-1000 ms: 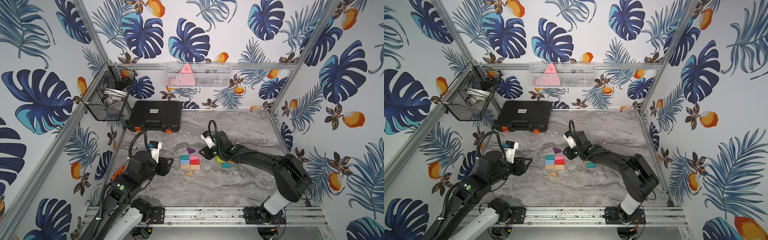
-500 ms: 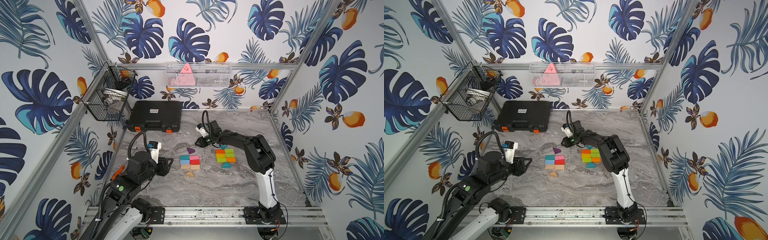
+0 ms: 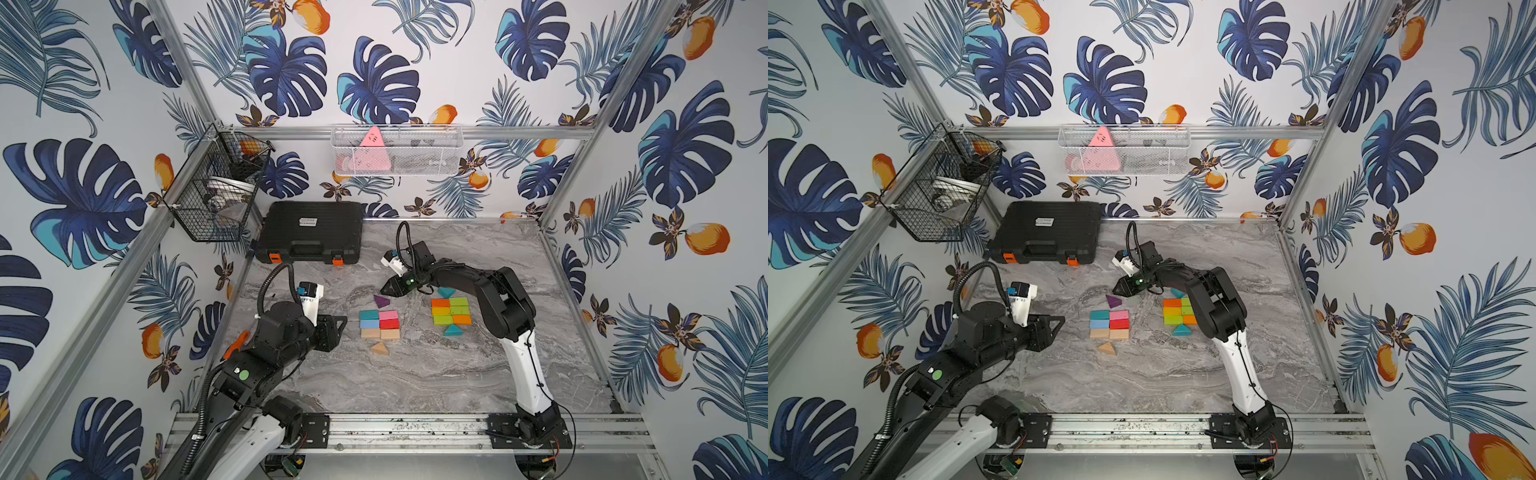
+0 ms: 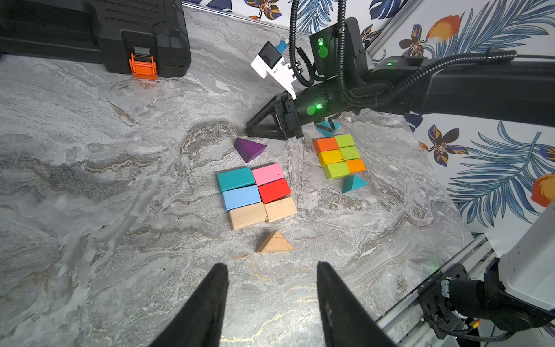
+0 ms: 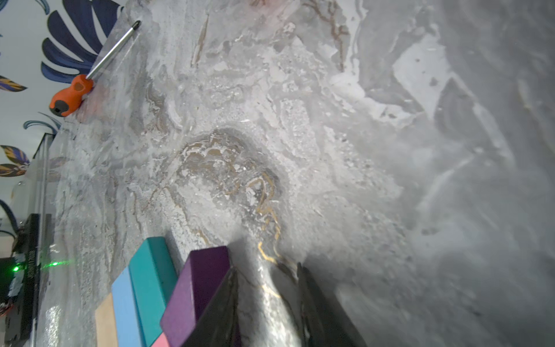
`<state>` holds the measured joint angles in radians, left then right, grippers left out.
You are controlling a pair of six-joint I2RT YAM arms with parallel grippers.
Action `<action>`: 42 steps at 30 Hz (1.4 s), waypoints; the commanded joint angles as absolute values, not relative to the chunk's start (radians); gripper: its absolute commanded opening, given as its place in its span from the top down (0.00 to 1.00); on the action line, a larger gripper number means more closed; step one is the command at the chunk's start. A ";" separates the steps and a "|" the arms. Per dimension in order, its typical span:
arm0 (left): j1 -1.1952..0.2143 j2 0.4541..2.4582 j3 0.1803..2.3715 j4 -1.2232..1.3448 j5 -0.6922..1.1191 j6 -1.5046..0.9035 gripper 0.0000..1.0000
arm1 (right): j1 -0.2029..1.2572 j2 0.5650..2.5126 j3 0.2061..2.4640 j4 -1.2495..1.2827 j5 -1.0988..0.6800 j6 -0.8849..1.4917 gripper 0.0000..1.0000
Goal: Assemble a piece of candy with building blocks
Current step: Adjust the building block at the center of the board.
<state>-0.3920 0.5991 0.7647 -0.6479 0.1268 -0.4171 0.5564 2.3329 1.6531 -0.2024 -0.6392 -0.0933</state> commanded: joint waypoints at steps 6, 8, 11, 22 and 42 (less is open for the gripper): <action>-0.391 0.603 0.764 -0.620 0.135 -0.402 0.47 | 0.578 2.389 1.706 -0.337 -0.663 -0.157 0.64; -0.390 0.603 0.764 -0.623 0.135 -0.403 0.47 | 0.582 2.397 1.716 -0.348 -0.665 -0.161 0.64; -0.391 0.603 0.765 -0.623 0.134 -0.402 0.47 | 0.583 2.407 1.726 -0.361 -0.666 -0.168 0.64; -0.391 0.598 0.765 -0.624 0.131 -0.402 0.47 | 0.588 2.394 1.723 -0.348 -0.627 -0.165 0.61; -0.391 0.606 0.765 -0.627 0.112 -0.407 0.47 | 0.571 1.991 1.476 -0.056 -0.475 0.039 0.46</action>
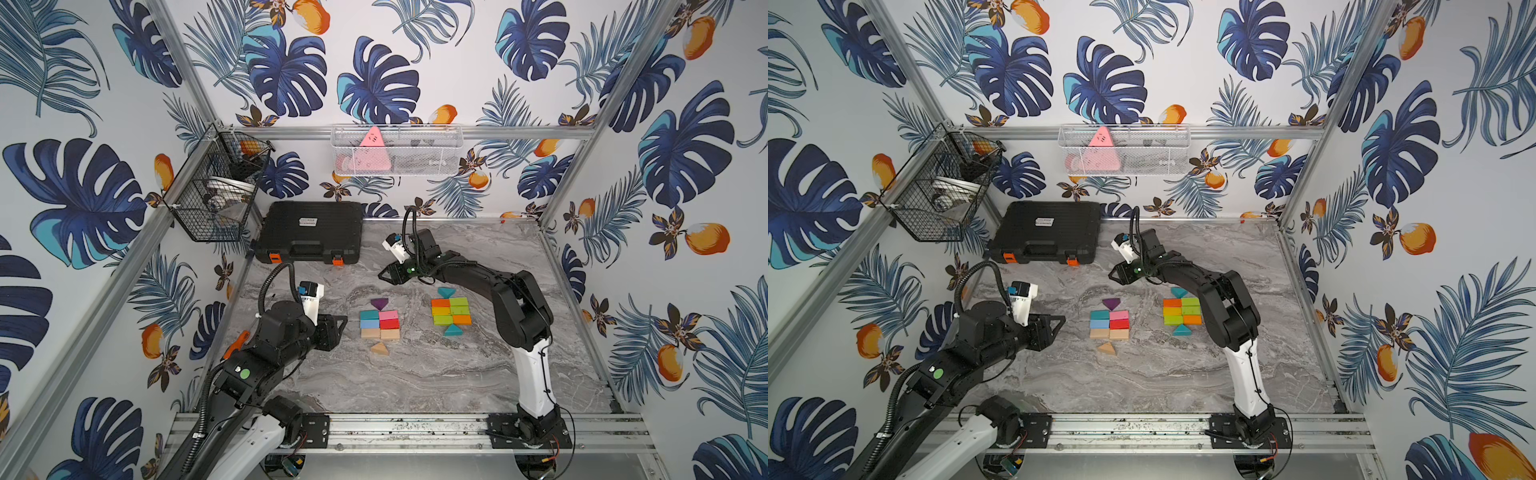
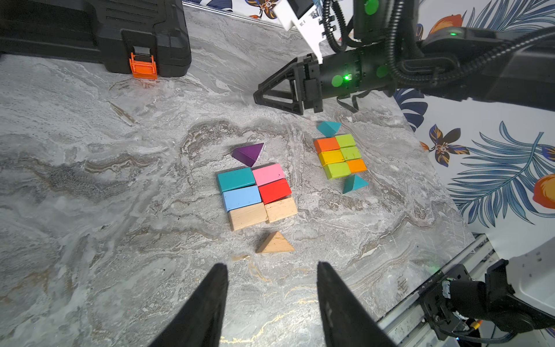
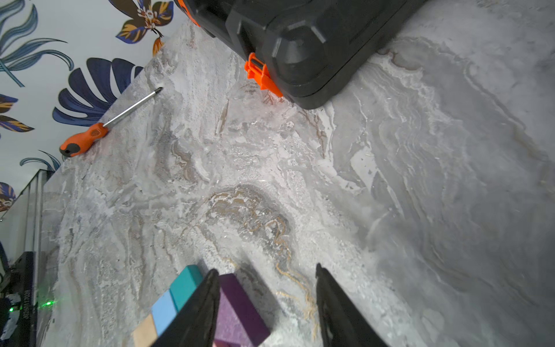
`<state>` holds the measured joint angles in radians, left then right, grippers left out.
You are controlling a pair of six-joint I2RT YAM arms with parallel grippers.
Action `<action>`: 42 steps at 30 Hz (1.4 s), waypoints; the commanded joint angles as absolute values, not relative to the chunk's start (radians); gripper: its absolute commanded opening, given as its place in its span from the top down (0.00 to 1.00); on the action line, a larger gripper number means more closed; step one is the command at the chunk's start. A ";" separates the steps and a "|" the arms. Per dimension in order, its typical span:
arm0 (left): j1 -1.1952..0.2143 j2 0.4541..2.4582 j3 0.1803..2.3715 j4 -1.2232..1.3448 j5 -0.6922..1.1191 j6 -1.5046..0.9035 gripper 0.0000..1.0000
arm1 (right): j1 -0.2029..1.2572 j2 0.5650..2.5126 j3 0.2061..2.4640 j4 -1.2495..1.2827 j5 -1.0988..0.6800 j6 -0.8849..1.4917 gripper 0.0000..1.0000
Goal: Assemble a piece of candy with building blocks
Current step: Adjust the building block at the center of the board, then reset both arms
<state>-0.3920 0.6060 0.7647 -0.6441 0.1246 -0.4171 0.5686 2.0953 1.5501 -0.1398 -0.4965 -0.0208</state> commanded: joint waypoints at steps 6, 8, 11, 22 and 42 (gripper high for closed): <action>-0.389 0.603 0.746 -0.595 0.050 -0.424 0.45 | 0.571 1.554 1.032 0.124 -0.349 0.145 0.40; -0.388 0.607 0.716 -0.542 -0.010 -0.453 0.39 | 0.571 1.396 0.880 0.169 -0.229 0.162 0.29; -0.387 0.654 0.663 -0.388 -0.079 -0.469 0.34 | 0.570 1.184 0.706 0.172 -0.011 0.173 0.16; -0.383 0.812 0.375 0.296 -0.602 -0.240 0.27 | 0.402 0.871 0.293 0.352 0.568 0.133 0.00; -0.227 1.674 0.183 1.435 -0.432 0.096 0.05 | 0.092 1.381 0.283 0.898 0.359 0.134 0.00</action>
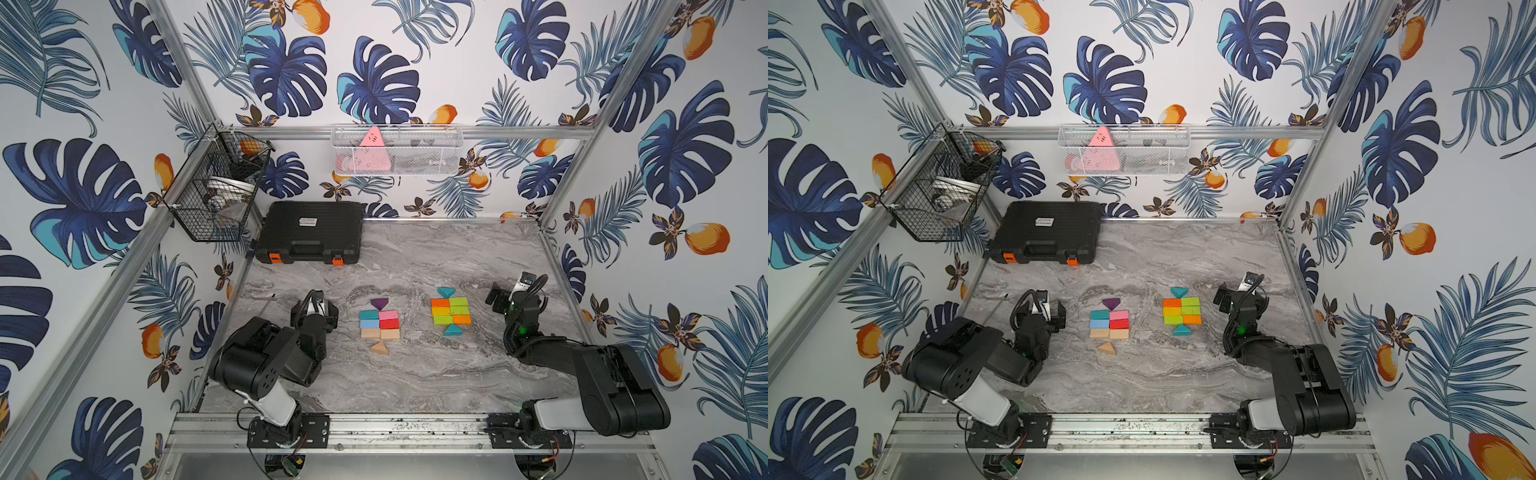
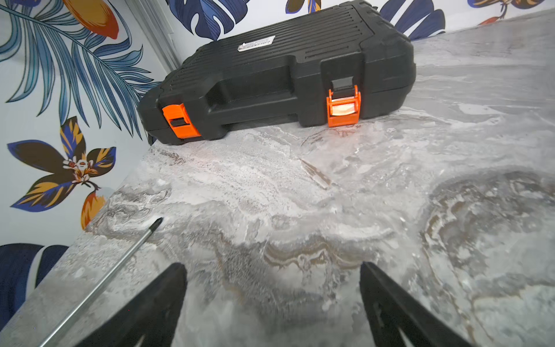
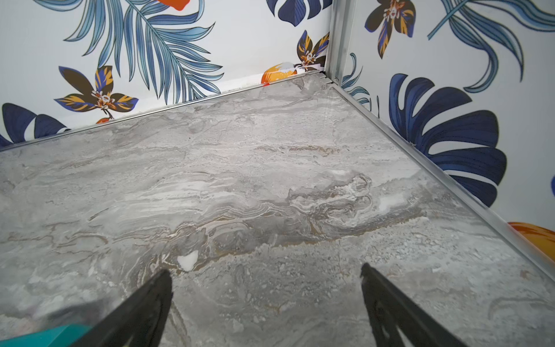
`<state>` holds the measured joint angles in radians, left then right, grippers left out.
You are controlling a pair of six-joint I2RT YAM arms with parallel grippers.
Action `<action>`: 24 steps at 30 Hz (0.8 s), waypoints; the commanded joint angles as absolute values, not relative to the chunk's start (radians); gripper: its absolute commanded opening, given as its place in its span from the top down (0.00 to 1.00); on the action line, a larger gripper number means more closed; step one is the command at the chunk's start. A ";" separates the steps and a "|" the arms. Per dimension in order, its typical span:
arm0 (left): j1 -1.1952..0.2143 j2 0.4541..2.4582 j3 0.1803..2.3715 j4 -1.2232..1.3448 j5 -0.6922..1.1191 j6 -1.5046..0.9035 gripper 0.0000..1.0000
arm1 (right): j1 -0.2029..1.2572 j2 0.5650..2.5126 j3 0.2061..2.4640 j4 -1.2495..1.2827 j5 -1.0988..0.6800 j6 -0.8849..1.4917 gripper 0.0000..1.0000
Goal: Assemble a piece of candy with building blocks
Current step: Reset both arms
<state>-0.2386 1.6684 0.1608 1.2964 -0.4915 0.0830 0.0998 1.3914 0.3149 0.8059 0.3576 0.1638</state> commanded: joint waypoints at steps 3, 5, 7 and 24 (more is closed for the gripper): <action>-0.192 1.683 0.249 1.312 -0.376 0.081 0.05 | 0.091 1.391 0.235 1.006 0.407 0.084 0.00; -0.184 1.671 0.266 1.249 -0.355 0.073 0.05 | 0.086 1.485 0.234 1.107 0.375 0.074 0.00; -0.166 1.673 0.285 1.222 -0.315 0.072 0.05 | 0.086 1.650 0.202 1.350 0.338 0.037 0.00; -0.063 1.651 0.372 1.020 -0.138 0.014 0.01 | -0.012 1.670 0.396 1.001 0.201 0.095 0.00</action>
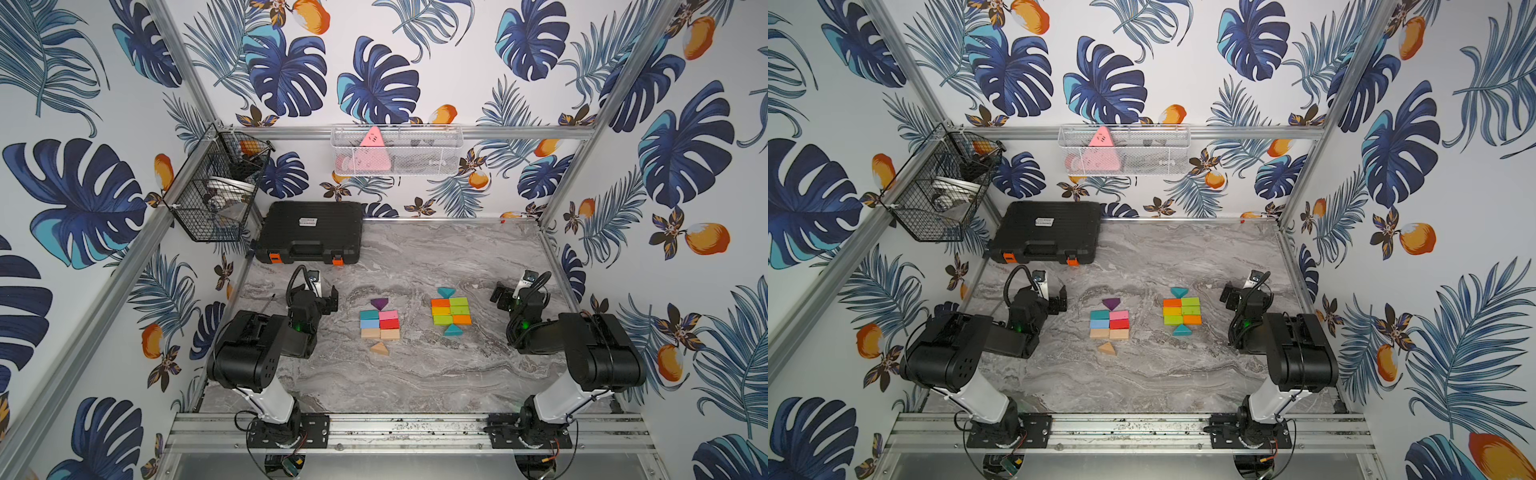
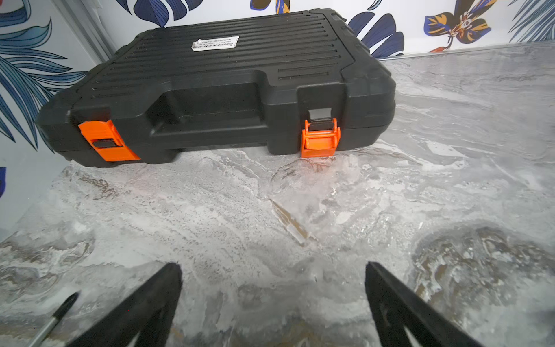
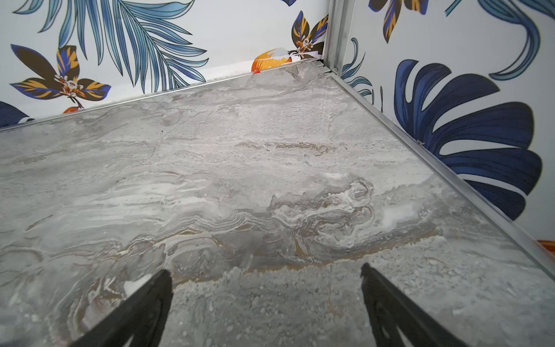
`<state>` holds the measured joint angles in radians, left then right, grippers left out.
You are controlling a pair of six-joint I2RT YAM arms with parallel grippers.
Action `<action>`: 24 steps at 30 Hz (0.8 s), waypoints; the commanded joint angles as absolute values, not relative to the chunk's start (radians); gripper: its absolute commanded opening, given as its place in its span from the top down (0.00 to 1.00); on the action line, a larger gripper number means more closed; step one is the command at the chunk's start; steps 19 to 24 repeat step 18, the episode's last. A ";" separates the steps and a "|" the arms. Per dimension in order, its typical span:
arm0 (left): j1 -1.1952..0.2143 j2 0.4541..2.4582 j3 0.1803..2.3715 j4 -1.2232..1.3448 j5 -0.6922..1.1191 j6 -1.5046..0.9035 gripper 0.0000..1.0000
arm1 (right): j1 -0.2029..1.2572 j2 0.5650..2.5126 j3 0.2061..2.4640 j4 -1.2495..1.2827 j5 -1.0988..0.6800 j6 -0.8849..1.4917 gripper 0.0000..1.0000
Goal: Assemble a piece of candy with building blocks
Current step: Reset both arms
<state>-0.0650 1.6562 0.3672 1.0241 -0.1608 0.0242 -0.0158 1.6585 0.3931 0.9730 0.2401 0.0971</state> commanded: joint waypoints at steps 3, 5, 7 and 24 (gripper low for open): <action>-0.064 1.652 0.374 1.020 -0.140 0.014 0.01 | -0.012 1.656 0.403 0.956 0.203 0.102 0.00; -0.063 1.652 0.373 1.020 -0.140 0.014 0.01 | -0.012 1.667 0.396 0.996 0.201 0.097 0.00; -0.063 1.651 0.372 1.021 -0.140 0.014 0.01 | -0.012 1.657 0.403 0.961 0.203 0.101 0.00; -0.060 1.651 0.374 1.014 -0.100 0.023 0.01 | -0.012 1.663 0.400 0.980 0.201 0.099 0.00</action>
